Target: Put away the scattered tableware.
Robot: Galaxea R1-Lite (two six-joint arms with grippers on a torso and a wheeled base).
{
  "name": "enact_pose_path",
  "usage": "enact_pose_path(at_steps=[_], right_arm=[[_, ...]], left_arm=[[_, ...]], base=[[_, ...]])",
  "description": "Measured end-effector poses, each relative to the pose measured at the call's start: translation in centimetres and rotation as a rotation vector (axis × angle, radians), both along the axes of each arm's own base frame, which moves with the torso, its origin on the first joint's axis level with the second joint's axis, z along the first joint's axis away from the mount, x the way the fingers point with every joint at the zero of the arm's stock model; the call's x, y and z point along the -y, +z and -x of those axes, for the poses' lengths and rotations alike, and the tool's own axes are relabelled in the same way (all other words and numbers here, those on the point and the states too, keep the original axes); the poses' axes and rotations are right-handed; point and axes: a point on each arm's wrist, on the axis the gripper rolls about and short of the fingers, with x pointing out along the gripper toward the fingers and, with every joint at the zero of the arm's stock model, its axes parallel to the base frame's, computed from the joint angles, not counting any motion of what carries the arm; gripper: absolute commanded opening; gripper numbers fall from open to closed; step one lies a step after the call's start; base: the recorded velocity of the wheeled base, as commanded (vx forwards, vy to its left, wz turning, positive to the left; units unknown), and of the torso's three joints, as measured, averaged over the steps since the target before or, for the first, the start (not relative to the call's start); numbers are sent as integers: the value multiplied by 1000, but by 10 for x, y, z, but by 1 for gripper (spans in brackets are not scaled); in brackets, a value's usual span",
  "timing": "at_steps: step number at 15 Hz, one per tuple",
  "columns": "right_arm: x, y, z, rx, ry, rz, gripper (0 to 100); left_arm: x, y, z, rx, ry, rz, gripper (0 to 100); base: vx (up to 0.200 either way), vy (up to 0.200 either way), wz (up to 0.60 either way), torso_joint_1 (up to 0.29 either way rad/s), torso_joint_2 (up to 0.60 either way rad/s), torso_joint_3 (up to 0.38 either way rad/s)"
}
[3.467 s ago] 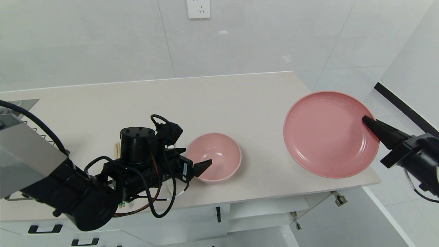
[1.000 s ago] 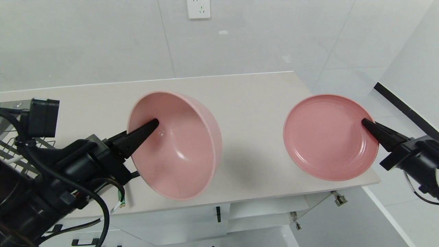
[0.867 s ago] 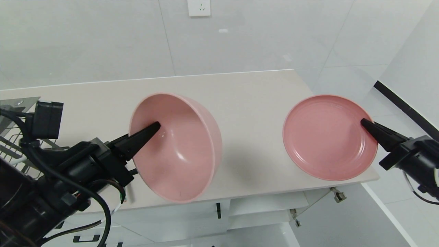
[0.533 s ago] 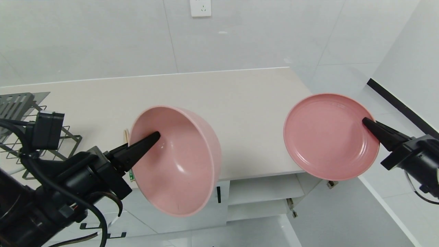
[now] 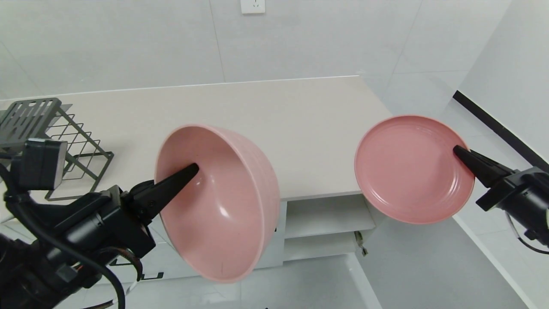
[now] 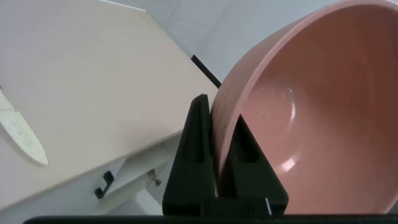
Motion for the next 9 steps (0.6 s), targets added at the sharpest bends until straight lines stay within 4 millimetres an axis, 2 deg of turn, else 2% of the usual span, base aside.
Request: enact_pose_path(at_steps=[5, 9], right_arm=[[-7, 3, 3, 22, 78, 10, 0], [-26, 3, 31, 31, 213, 8, 0]], left_arm=[[-1, -11, 5, -33, -10, -34, 0], [17, -12, 27, -28, -131, -31, 0]], base=[[0, 0, 0, 0, 0, 0], [0, 0, 0, 0, 0, 0]])
